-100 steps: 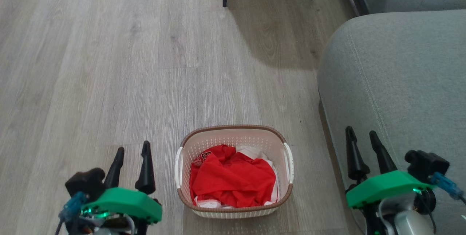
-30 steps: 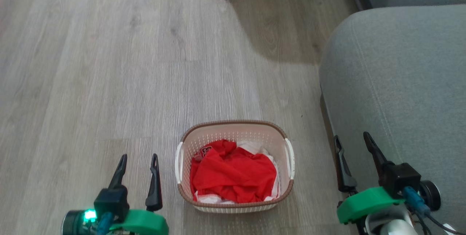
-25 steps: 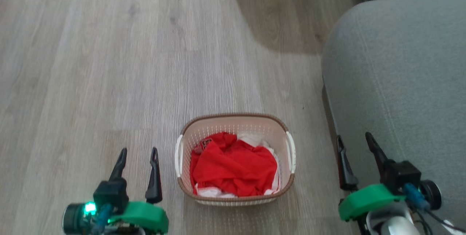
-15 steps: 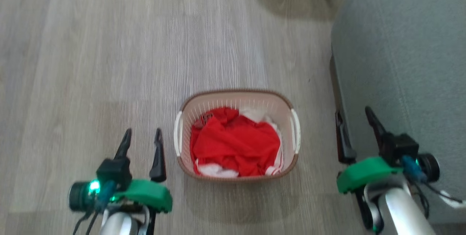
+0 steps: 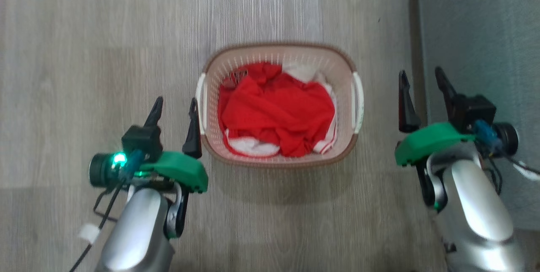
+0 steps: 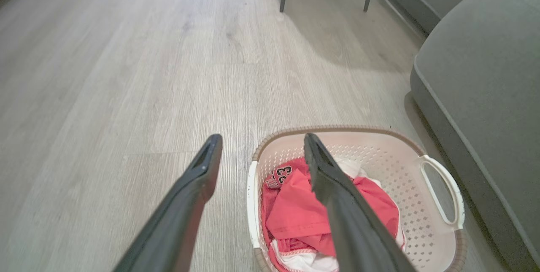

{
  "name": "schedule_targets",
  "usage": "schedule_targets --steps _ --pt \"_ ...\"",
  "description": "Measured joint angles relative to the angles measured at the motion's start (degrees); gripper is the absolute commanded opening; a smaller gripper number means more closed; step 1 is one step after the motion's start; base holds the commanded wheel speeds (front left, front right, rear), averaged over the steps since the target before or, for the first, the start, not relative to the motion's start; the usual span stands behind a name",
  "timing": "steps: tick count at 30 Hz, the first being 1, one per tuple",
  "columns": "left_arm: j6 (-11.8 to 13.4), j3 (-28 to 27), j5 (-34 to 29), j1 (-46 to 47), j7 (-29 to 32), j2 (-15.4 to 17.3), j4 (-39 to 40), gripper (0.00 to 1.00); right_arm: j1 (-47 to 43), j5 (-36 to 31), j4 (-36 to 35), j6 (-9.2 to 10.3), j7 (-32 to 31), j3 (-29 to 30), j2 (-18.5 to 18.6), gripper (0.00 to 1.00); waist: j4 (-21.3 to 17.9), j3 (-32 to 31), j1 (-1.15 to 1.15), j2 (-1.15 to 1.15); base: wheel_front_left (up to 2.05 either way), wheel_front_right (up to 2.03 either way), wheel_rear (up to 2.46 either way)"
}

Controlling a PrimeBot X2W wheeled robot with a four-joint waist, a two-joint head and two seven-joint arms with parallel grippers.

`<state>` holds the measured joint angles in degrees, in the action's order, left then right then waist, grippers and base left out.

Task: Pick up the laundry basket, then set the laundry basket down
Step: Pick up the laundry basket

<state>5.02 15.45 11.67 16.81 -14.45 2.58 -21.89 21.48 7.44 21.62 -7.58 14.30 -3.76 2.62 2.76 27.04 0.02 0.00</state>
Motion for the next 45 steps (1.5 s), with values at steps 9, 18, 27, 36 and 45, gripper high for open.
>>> schedule_targets --steps 9,18,27,36,45 --pt "-0.5 2.7 2.8 7.4 0.0 -0.3 -7.6 1.00 6.7 -0.9 6.9 0.00 0.0 -0.1 0.2 1.00 0.3 8.2 0.00 0.00 0.00 0.00 0.00" --pt "-1.5 6.1 5.6 14.2 0.0 -0.6 -14.4 1.00 12.8 -1.2 14.8 0.00 0.0 -0.2 0.5 1.00 1.2 14.4 -0.01 0.00 0.00 0.00 0.00" --pt "-1.4 6.8 7.0 22.0 0.0 -0.8 -21.5 1.00 20.0 -1.4 20.8 0.00 0.0 -0.3 0.9 1.00 2.1 20.5 -0.01 0.00 0.00 0.00 0.00" --pt "-1.6 8.1 8.0 27.9 -0.1 -1.0 -27.3 1.00 24.0 -1.2 23.1 0.00 0.2 -0.7 1.0 1.00 2.2 25.3 -0.01 0.00 0.00 0.00 0.00" --pt "-2.1 9.9 8.8 32.6 -0.1 -1.0 -30.5 1.00 27.5 -0.8 26.1 0.00 0.3 -1.6 1.2 1.00 2.8 29.0 -0.01 0.00 0.00 0.00 0.00"
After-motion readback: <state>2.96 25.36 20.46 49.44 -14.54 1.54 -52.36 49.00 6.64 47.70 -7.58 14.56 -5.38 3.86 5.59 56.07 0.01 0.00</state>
